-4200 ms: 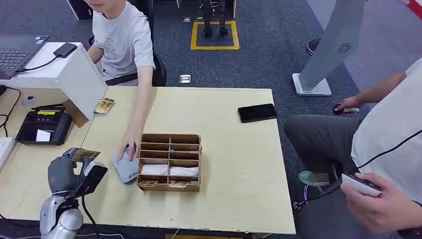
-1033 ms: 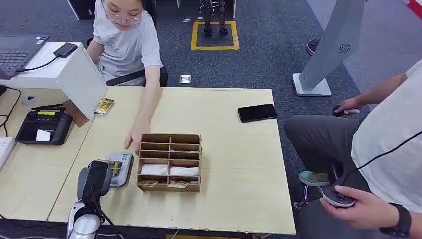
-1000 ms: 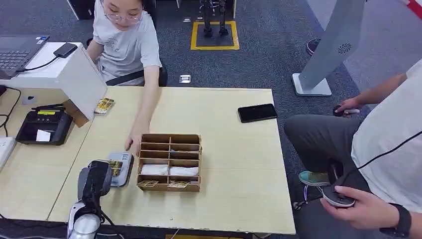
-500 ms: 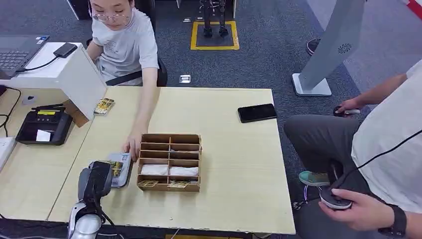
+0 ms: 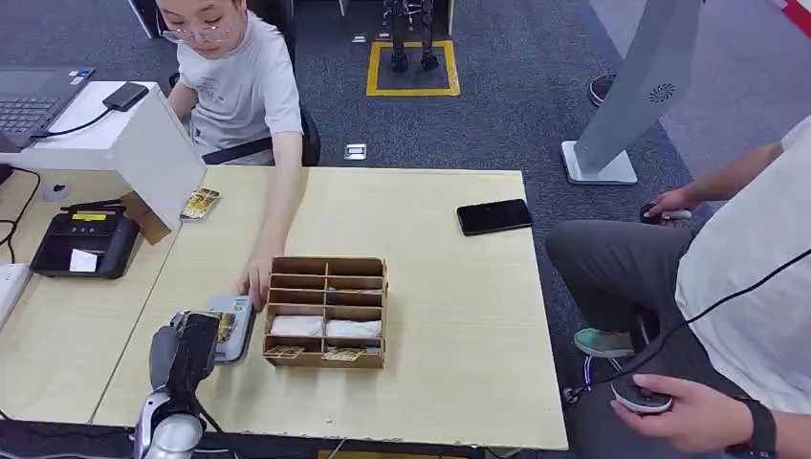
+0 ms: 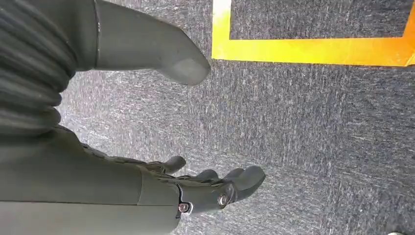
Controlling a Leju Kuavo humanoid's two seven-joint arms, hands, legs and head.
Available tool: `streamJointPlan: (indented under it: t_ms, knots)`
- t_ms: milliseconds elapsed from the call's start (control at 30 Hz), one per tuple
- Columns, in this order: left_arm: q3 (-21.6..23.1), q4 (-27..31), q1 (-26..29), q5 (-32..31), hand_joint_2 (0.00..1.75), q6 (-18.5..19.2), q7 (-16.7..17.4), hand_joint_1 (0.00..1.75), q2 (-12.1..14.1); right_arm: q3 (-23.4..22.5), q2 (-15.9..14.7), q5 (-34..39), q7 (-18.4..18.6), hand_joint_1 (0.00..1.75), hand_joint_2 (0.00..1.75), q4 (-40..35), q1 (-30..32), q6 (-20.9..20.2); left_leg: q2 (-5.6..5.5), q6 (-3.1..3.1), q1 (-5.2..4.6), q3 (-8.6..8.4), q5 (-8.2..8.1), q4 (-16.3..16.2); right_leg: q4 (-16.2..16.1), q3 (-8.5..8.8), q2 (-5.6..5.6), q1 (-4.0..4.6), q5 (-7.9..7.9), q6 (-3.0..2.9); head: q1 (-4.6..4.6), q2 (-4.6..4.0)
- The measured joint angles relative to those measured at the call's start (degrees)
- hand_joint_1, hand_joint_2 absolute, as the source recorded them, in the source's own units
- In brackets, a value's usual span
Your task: Pass the card to the sensor for recognition and then transmit it.
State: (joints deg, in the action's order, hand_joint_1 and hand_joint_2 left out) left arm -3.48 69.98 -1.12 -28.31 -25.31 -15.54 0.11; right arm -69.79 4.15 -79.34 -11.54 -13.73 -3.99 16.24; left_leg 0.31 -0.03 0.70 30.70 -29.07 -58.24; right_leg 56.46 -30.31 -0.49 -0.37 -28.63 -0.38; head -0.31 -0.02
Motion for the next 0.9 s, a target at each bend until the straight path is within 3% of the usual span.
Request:
streamJointPlan:
  t_ms: [900]
  knots:
    - [-3.5, -4.8, -0.3, -3.1, 1.75, -2.3, -0.4, 1.75, -2.3, 0.0, 0.1, 0.0, -1.0, 0.00, 1.75, 0.0, 0.0, 0.0, -0.01, 0.00, -0.01, -0.14, 0.00, 0.0, 0.0, 0.13, -0.02, -0.01, 0.00, 0.00, 0.00, 0.00]
